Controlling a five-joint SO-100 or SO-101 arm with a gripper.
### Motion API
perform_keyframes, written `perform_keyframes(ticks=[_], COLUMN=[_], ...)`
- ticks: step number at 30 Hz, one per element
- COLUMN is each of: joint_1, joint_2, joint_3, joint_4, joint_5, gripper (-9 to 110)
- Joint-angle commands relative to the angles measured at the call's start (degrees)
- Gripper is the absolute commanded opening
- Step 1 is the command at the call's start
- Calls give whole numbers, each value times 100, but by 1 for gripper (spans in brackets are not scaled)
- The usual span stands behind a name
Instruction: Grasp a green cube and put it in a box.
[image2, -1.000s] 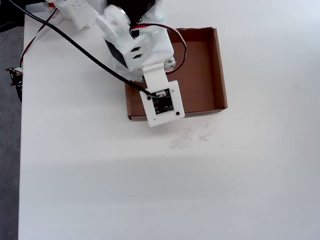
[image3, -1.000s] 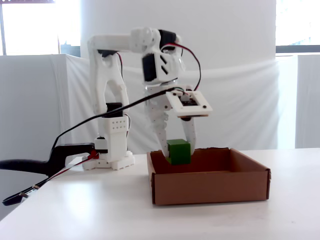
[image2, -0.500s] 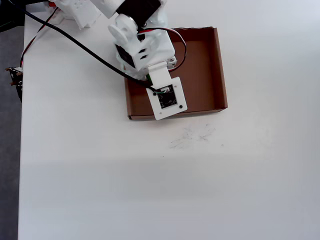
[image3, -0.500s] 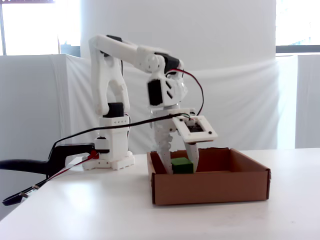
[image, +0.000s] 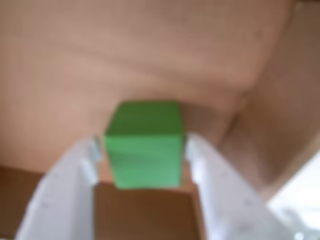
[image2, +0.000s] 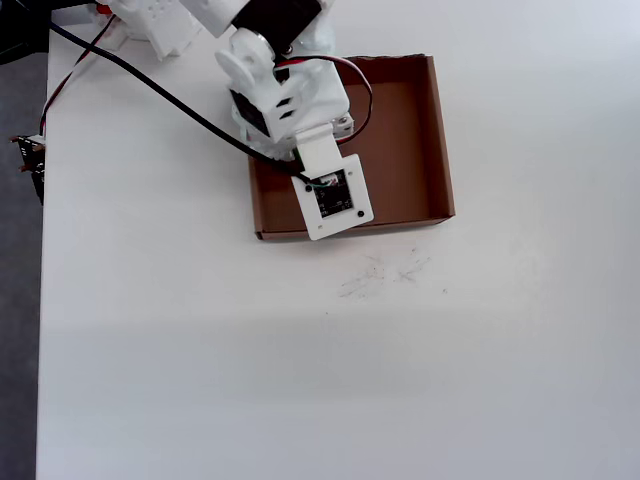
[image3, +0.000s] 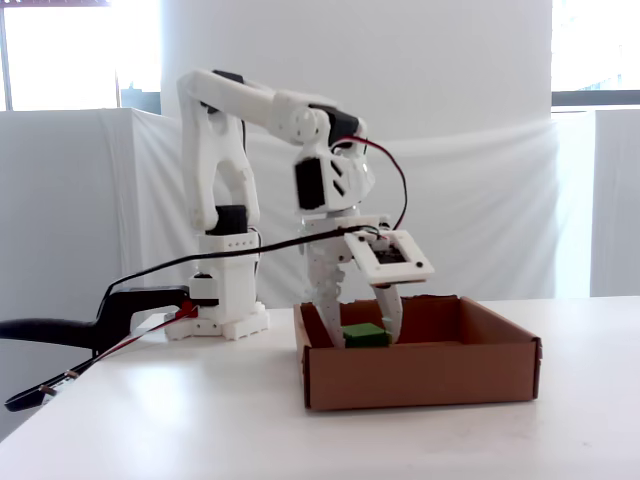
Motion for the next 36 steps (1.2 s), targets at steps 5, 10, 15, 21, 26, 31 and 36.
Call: perform_keyframes(ticks=[5,10,15,21,26,31,36], joint_1=[387,1002,2215,3032,3287,3375,3524], joint_2=[729,1257,2250,3454,4412,5300,6249], joint_3=[-993,-1433,-1151,35,1160,2153,3085], joint_4=[712,536,642,694,870,835,809], joint_5=[26,0,-211,-809,-1160,-1318,-1529], gripper=[22,21,18,17,17,16,16])
